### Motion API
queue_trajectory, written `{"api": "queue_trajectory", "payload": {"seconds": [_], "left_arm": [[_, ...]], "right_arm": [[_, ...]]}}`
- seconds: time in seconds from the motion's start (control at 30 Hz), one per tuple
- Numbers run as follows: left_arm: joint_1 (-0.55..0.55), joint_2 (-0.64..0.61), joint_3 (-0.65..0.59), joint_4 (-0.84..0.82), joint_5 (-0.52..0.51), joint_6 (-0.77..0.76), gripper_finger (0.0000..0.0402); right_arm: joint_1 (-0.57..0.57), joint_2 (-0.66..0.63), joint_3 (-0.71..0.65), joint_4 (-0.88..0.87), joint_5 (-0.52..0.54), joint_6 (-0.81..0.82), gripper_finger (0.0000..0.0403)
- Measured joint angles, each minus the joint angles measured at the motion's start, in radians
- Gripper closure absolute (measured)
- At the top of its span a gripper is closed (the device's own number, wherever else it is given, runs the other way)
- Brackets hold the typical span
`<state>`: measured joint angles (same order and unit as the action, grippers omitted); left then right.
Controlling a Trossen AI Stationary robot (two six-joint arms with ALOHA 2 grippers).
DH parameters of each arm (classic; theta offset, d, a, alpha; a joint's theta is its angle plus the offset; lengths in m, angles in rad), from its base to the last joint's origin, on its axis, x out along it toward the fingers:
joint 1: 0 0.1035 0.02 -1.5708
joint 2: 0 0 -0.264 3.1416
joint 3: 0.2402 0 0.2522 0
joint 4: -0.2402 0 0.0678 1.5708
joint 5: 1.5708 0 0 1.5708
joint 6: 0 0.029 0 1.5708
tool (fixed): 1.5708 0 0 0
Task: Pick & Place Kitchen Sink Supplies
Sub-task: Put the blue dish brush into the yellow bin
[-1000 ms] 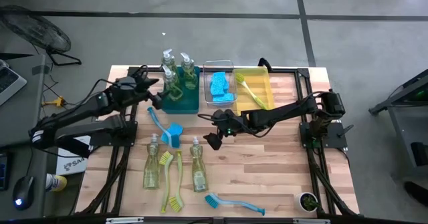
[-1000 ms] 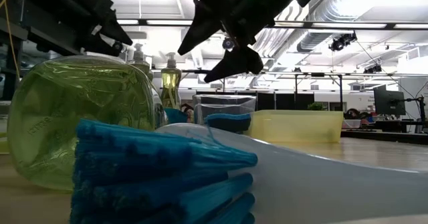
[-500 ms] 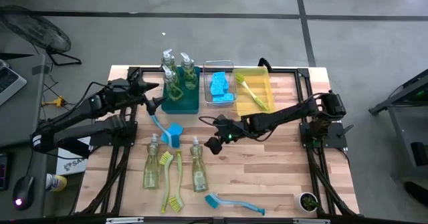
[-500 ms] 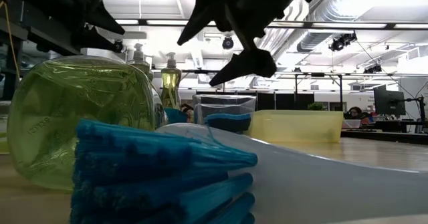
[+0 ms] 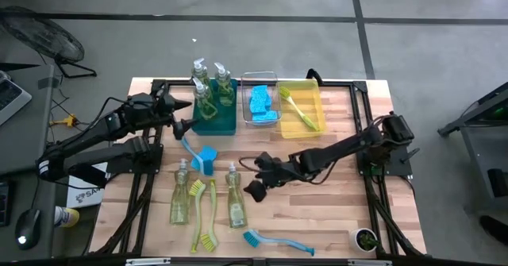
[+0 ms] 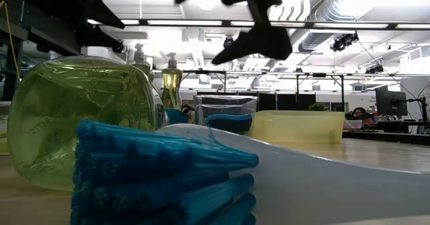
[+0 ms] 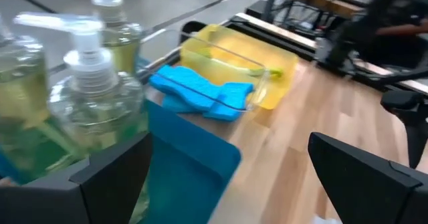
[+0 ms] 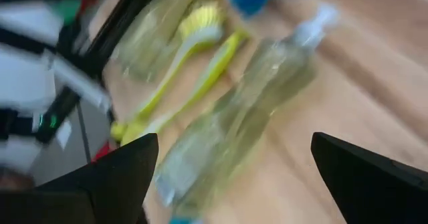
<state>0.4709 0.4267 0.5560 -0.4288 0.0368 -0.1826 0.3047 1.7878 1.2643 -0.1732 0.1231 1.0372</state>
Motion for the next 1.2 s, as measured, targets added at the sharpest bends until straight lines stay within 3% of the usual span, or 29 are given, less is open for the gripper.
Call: {"api": "queue_trajectory", "payload": {"seconds": [0.43, 0.67, 0.9, 1.2], "left_arm": [[0.000, 0.000, 0.000, 0.007, 0.053, 0.003, 0.0007], [0.000, 0.000, 0.000, 0.007, 0.059, -0.006, 0.0007], [0.000, 0.000, 0.000, 0.007, 0.059, -0.011, 0.0007], [0.000, 0.000, 0.000, 0.007, 0.060, -0.018, 0.0007]], "right_arm": [[0.251, 0.000, 0.068, -0.296, -0.025, -0.070, 0.0016], [0.401, 0.000, 0.063, -0.340, 0.028, 0.035, 0.0016], [0.478, 0.025, 0.063, -0.386, 0.082, 0.163, 0.0016], [0.488, 0.181, 0.062, -0.271, -0.103, 0.214, 0.0016]]}}
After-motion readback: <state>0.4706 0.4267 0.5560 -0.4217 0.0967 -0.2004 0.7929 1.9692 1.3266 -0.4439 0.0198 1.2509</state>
